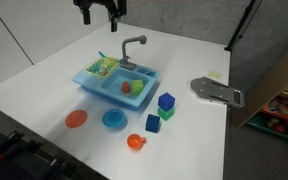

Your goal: Put the lime green building block in the sink

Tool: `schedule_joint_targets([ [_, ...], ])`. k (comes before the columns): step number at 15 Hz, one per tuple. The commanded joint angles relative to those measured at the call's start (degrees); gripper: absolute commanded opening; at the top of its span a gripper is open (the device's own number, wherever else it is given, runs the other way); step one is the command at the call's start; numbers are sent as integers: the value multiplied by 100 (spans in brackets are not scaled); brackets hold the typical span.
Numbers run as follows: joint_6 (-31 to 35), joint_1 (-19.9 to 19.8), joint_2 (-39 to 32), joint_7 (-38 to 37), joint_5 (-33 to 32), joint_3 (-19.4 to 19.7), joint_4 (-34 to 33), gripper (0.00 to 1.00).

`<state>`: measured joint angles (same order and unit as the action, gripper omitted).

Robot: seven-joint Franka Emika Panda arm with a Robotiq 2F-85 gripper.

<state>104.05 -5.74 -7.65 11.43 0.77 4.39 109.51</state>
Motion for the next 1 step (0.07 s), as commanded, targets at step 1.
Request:
schedule_joint_targets([
  [1, -13, -1, -6, -1, 0, -3, -6, 100],
])
